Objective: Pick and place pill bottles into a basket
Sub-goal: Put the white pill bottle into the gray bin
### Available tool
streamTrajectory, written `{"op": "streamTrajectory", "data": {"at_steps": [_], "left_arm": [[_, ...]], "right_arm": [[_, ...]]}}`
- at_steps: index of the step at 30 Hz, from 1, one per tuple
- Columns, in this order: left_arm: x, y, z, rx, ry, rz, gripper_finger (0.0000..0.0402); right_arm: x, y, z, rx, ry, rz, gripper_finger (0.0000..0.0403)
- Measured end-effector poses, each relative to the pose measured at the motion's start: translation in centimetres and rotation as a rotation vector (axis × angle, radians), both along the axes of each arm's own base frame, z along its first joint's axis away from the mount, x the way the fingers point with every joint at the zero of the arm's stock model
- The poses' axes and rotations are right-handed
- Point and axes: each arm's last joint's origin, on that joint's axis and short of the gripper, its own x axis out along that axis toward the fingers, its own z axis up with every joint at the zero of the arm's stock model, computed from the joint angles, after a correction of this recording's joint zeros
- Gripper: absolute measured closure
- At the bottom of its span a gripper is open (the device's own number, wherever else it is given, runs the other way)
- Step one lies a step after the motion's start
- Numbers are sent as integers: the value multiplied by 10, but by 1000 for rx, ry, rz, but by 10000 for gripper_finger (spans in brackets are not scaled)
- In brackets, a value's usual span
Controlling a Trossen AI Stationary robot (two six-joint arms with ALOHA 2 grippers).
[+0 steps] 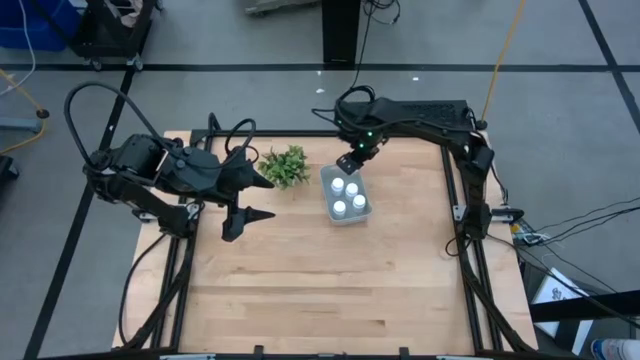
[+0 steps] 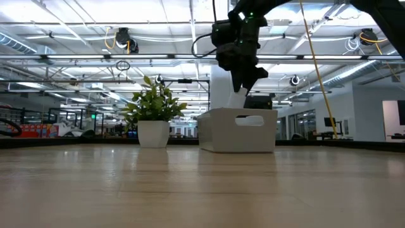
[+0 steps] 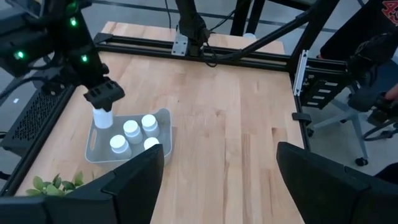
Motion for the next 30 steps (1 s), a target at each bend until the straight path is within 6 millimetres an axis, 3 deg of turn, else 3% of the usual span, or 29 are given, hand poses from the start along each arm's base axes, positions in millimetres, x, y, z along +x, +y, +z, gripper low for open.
{"op": "streamTrajectory", "data": {"at_steps": [10,24,30], "left_arm": [[0,0,0,-1,-3,1,80],[0,0,0,-1,-4,0,77],[0,0,0,-1,-3,0,84]], "right_arm": [[11,-6,-23,17,32,30,249],[28,-5,-69,82,141,91,249],[31,-3,-77,95,163,105,249]]}}
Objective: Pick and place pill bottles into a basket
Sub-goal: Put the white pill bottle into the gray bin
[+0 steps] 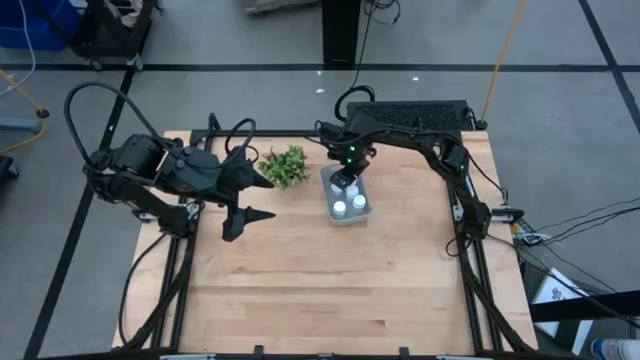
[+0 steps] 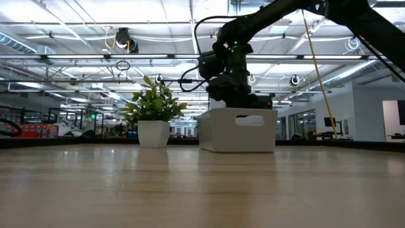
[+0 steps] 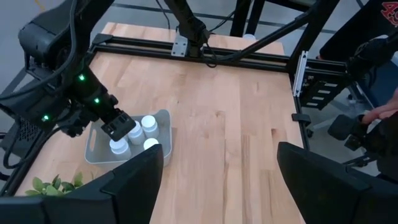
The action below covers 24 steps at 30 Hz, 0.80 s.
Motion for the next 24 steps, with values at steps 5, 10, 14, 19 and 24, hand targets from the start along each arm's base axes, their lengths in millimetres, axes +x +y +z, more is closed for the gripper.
{"op": "streamTrajectory", "data": {"at_steps": [5,10,14,19,24], "left_arm": [[0,0,0,4,0,-3,80],[0,0,0,5,0,-3,74],[0,0,0,5,0,-4,77],[0,0,0,7,0,-5,82],[0,0,0,7,0,-5,76]], "right_arm": [[0,0,0,-8,3,-1,244],[1,-1,0,-14,-13,12,248],[2,-2,0,-21,-26,2,245],[1,-1,-4,-14,-25,11,245],[-1,1,-9,37,-30,19,237]]}}
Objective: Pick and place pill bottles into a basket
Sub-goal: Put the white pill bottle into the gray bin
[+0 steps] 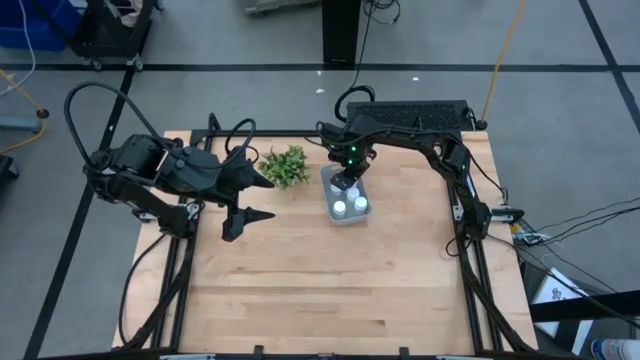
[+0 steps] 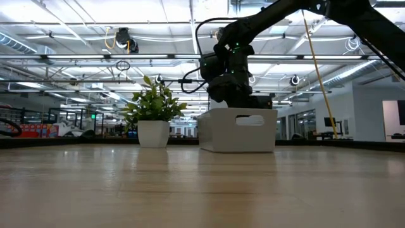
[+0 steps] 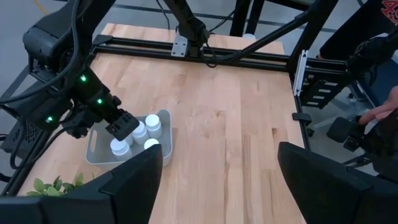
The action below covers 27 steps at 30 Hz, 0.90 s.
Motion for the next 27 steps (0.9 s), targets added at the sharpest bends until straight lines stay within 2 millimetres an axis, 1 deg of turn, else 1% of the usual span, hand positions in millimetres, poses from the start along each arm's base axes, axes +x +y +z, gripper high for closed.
{"op": "streamTrajectory", "data": {"at_steps": [6,13,21,27], "left_arm": [[0,0,0,0,0,0,77],[0,0,0,-1,0,0,84],[0,0,0,-1,0,0,74],[0,0,0,7,0,-4,82]], "right_arm": [[0,0,0,-6,-3,3,226],[1,0,1,-14,-16,22,223],[1,0,1,-14,-21,36,223],[5,4,7,-26,-35,66,222]]}}
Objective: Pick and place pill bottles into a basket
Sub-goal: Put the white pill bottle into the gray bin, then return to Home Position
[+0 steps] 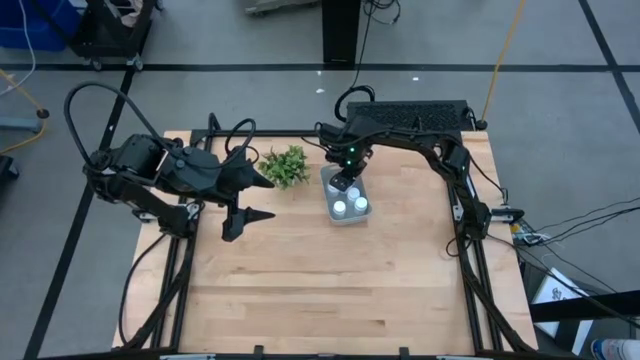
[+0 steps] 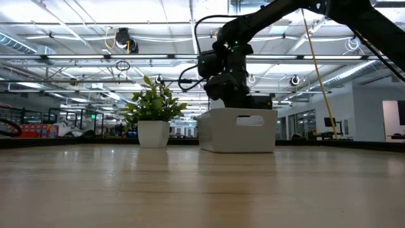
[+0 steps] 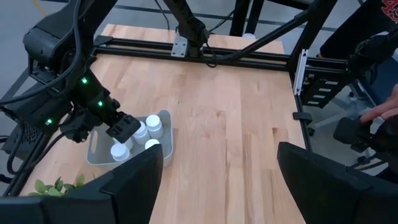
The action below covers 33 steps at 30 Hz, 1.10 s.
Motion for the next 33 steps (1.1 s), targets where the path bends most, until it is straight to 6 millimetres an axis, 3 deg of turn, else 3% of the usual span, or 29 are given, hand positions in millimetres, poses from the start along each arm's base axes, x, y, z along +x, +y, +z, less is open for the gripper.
{"op": "streamTrajectory", "data": {"at_steps": [8,20,28,33], "left_arm": [[0,0,0,1,0,-1,78],[0,0,0,0,-1,0,84],[0,0,0,1,0,-1,74],[1,1,0,10,-6,38,77]], "right_arm": [[3,7,4,-26,14,36,216],[2,8,4,-62,45,40,111],[-2,15,24,-99,14,47,83],[-11,18,55,-145,-65,29,83]]}}
